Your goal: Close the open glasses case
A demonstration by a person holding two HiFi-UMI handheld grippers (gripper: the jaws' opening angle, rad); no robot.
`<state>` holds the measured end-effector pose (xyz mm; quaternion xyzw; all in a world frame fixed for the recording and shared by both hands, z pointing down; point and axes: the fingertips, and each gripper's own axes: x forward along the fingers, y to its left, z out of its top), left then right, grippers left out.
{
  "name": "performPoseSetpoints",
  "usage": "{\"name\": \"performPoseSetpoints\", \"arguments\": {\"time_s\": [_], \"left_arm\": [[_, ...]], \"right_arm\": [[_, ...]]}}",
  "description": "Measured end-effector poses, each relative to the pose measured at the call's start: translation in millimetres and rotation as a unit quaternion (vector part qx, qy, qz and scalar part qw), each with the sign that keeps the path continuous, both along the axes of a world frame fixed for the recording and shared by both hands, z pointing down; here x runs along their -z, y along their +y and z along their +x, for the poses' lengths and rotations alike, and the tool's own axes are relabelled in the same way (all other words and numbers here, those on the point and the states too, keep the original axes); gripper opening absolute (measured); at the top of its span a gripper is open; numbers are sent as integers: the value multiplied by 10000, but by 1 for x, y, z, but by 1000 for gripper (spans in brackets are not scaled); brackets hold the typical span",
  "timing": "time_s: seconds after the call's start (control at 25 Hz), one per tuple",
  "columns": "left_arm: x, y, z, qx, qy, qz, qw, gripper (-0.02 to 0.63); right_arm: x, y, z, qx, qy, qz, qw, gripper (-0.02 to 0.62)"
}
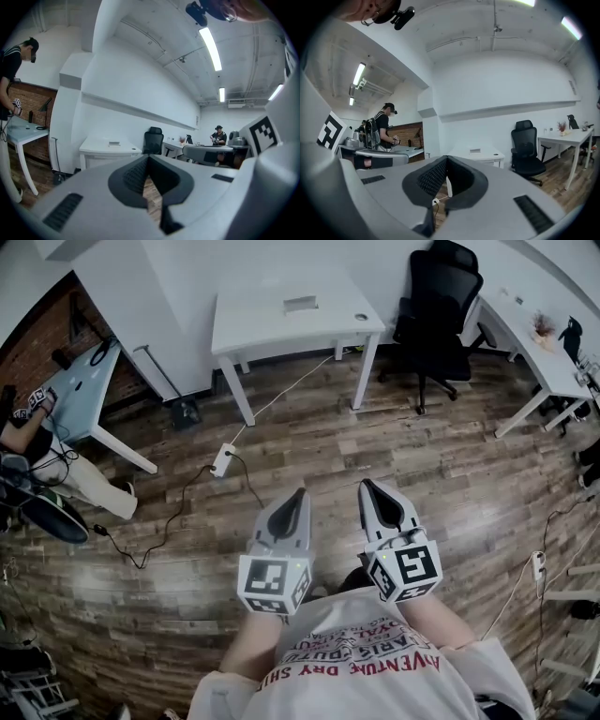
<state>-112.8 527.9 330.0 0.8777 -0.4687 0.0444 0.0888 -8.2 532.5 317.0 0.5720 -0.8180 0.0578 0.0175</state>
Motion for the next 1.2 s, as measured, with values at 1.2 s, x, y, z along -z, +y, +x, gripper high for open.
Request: {"name": "performPoseSetpoints", "arguments": {"time_s": [1.2], "left_arm": [[-14,-373,130,851,31,-354,9957,5]], "right_arm": [[-20,-400,141,1018,-91,-420,9939,12]]}}
